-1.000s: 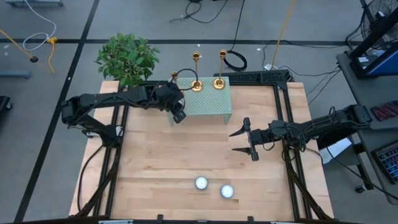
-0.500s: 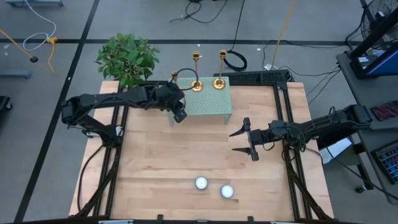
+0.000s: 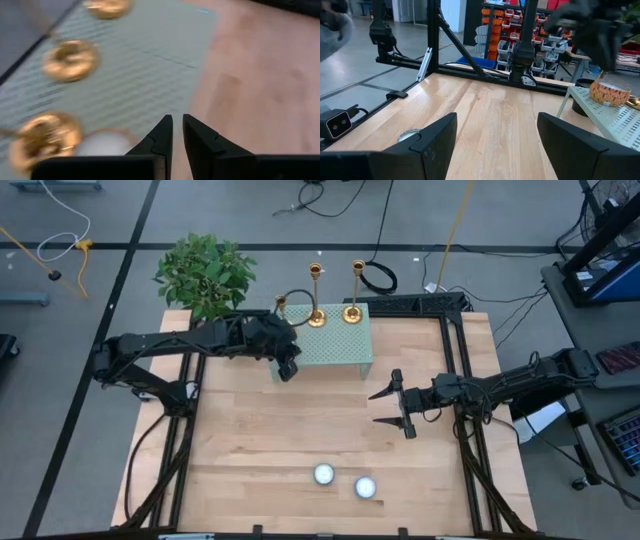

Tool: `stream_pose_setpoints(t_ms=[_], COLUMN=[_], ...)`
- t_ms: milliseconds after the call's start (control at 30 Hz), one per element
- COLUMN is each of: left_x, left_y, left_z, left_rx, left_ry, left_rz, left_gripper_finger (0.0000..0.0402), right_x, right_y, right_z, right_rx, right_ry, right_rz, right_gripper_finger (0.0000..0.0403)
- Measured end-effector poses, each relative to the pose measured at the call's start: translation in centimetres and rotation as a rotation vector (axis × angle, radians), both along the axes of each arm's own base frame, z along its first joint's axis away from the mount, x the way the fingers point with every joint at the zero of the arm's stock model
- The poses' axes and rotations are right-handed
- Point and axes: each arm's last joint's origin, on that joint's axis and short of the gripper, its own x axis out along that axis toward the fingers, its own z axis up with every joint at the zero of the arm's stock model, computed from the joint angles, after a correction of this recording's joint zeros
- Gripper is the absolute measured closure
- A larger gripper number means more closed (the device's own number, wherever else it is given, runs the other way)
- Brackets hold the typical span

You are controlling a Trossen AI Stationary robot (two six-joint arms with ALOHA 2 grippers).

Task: Pick & Place candle stick holders
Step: Put the dark blue scented candle on the shelf

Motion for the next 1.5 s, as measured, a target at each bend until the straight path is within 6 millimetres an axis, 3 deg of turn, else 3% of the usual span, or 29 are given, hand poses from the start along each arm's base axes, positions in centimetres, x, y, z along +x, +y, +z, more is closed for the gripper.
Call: stream_pose_setpoints(t_ms=[200, 600, 800, 1000, 1233, 1500], left_x=[0.6, 2.1, 3.9, 5.2, 6.9, 7.7], left_y=[-3.2, -12.0, -14.9, -16.0, -16.8, -16.2], left_z=[0.5, -1.2, -2.5, -4.6, -7.8, -8.9], left_rx=[0.064, 0.105, 0.071, 0.090, -0.040, -0.013], left_ry=[-0.023, 0.012, -0.066, -0.028, 0.017, 0.036], left_rz=[-0.257, -0.389, -0.436, -0.477, -0.511, -0.507], left_gripper_finger=[0.0355, 0.0355, 0.0355, 0.0354, 0.0354, 0.0332], right_x=[0.0, 0.0, 0.0, 0.0, 0.0, 0.0], right_y=[0.0, 0.0, 0.0, 0.0, 0.0, 0.0], right_z=[0.0, 0.0, 0.0, 0.0, 0.0, 0.0], right_rx=[0.001, 0.008, 0.008, 0.008, -0.005, -0.018], right_ry=[0.000, 0.002, 0.002, 0.002, 0.000, -0.002], right_rz=[0.000, 0.000, 0.000, 0.001, 0.001, 0.002], right_gripper_finger=[0.0135, 0.0135, 0.0135, 0.0135, 0.0135, 0.0135])
